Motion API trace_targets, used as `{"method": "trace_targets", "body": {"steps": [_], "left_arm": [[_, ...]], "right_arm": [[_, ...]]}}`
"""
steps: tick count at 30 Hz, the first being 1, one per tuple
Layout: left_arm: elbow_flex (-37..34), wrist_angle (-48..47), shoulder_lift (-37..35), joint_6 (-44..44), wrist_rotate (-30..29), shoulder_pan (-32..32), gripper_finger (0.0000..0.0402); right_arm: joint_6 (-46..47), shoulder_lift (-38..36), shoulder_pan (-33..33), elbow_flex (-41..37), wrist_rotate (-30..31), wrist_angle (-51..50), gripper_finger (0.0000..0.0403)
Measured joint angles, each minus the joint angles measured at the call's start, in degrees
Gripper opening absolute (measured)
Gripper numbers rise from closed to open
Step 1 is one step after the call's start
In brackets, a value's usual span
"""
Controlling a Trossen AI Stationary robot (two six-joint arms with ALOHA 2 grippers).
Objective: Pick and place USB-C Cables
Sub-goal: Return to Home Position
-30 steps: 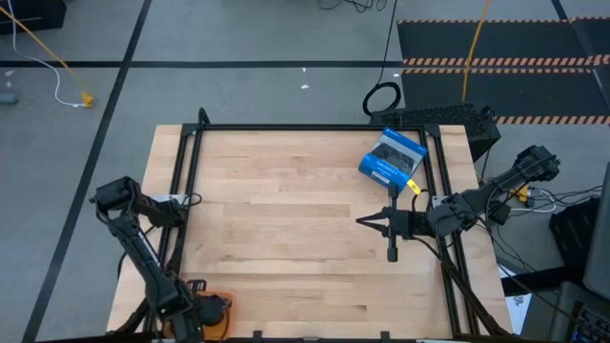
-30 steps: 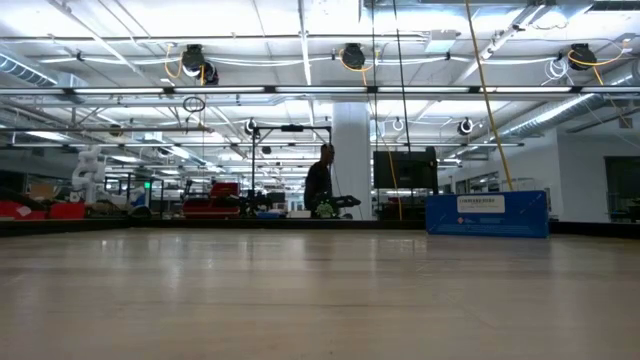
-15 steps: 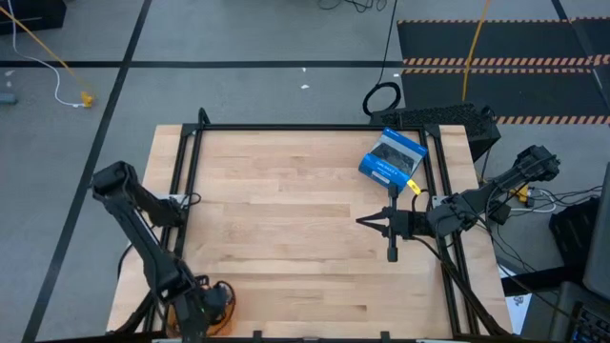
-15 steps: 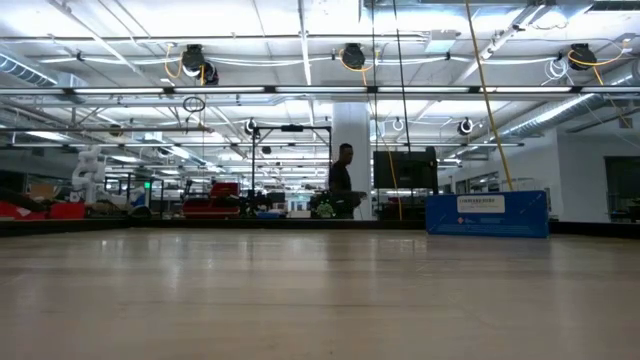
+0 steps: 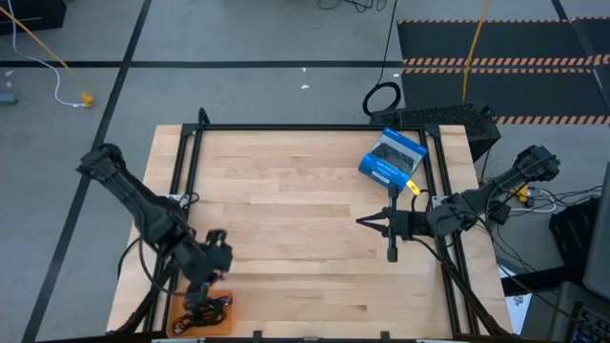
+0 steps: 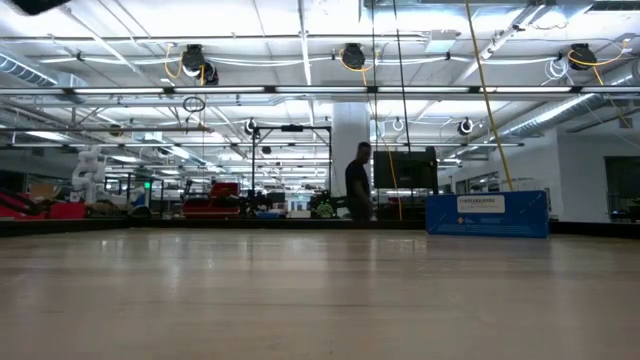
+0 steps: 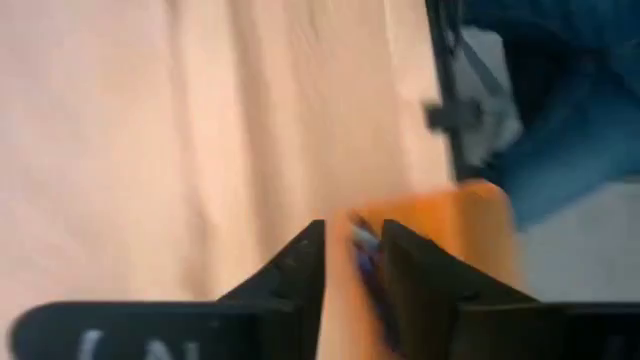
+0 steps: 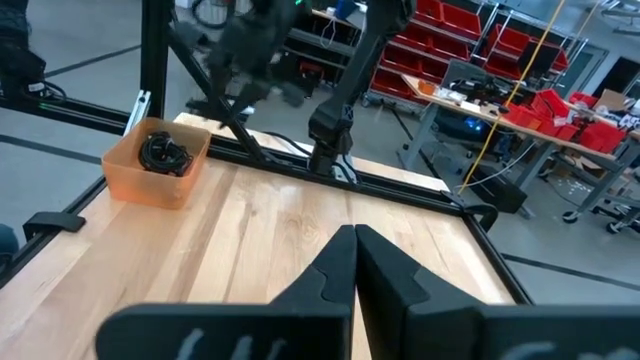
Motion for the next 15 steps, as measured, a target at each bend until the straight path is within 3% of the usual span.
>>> {"method": "trace_targets", "body": {"steps": [3,8,15], "left_arm": [[0.0,1.0,-2.8,12.5,-5.7,3.2,0.0065],[0.0,3.6,-6.9,25.3,-17.6,8.7,0.0015],[0.0,12.6,-7.9,40.5,-19.9,14.3,0.0014]], "right_arm": [[-0.1,0.0,-0.1,0.0,0.0,-0.4,0.0002],[-0.4,0.0,-1.1,0.0,0.2,-1.1,0.0002],[-0.5,0.0,-4.4,0.0,0.0,-2.4,0.0002]]}}
